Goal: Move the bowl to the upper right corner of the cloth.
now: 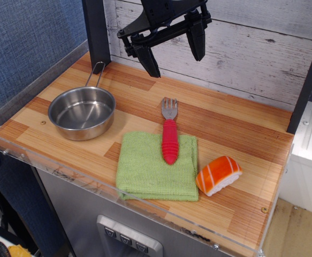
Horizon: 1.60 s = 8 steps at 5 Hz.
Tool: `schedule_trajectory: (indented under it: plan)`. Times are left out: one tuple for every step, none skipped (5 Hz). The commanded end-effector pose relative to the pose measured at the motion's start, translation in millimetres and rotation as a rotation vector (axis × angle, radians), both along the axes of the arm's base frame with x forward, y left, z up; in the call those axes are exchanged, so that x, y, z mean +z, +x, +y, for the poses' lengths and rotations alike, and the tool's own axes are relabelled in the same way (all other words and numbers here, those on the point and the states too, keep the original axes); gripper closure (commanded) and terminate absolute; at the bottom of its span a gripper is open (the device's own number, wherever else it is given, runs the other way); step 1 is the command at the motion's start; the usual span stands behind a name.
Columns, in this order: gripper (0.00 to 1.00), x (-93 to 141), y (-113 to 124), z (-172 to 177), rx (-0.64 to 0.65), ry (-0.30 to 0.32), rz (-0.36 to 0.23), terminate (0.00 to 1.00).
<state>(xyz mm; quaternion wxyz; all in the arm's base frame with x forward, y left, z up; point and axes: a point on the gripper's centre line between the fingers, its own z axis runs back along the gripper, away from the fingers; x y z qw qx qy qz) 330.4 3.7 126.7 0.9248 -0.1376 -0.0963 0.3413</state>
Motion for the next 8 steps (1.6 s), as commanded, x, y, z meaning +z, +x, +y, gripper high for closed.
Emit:
schedule_trajectory:
  plan:
    - [0.00, 0, 0, 0, 0.000, 0.000, 0.000, 0.00]
    - [0.00, -2, -10, 16, 0.036, 0.001, 0.004, 0.00]
    - [0.00, -4, -15, 27, 0.054, 0.000, 0.008, 0.00]
    - [0.00, -3, -18, 44, 0.084, 0.000, 0.008, 0.00]
    - [0.00, -7, -19, 60, 0.123, 0.006, 0.006, 0.00]
    - [0.00, -19, -18, 77, 0.148, 0.017, 0.027, 0.00]
    - [0.00, -36, -23, 82, 0.154, 0.030, 0.073, 0.00]
    - [0.00, -54, -27, 87, 0.157, 0.045, 0.107, 0.00]
